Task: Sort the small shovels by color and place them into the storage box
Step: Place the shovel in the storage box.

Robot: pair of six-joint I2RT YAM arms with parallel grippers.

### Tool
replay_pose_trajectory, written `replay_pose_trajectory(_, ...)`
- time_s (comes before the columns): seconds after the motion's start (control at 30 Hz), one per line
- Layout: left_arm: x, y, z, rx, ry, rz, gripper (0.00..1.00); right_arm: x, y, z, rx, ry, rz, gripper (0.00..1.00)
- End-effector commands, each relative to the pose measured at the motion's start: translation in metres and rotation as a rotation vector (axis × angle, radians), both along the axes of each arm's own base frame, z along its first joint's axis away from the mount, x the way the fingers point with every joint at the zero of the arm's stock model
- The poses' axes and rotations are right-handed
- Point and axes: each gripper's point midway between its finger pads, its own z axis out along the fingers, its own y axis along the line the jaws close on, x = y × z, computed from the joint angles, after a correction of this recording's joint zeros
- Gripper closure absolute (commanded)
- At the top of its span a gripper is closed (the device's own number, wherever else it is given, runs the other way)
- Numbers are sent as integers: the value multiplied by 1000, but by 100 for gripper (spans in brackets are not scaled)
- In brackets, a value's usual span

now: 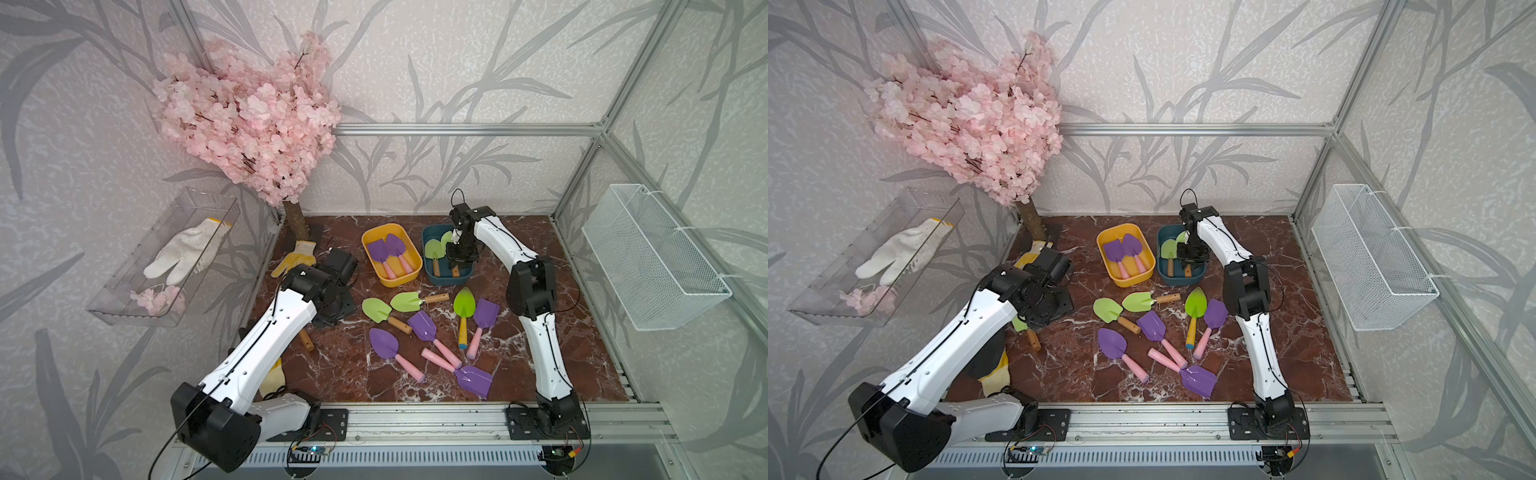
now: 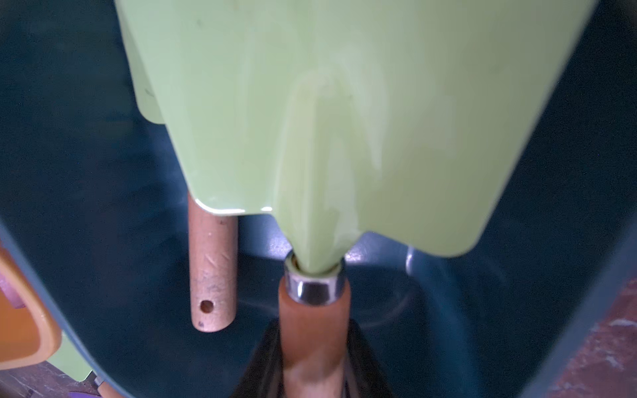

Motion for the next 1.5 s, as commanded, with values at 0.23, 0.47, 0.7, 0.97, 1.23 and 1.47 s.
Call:
replay_pose_trajectory(0.23, -3, 2, -5, 12, 34, 4, 36, 8, -3, -8, -2, -4, 8, 90)
replay_pose_trajectory(0.47, -2, 2, -5, 16, 37, 0, 36, 11, 0, -9, 10, 0, 1, 90)
replay_pose_trajectory(0.7, -2, 2, -4, 18, 37, -1, 36, 14, 0, -17, 10, 13, -4, 89)
replay_pose_trajectory(0.97, -3, 4, -1, 27, 34, -1, 36, 15, -4, -21, 3, 15, -9, 88)
replay_pose_trajectory(1.23, -4, 5, -2, 29, 38, 3, 36, 14, -7, -27, 4, 21, -15, 86)
replay_pose_trajectory(1.47, -6, 7, -2, 37, 41, 2, 36, 14, -9, -32, 9, 26, -23, 84)
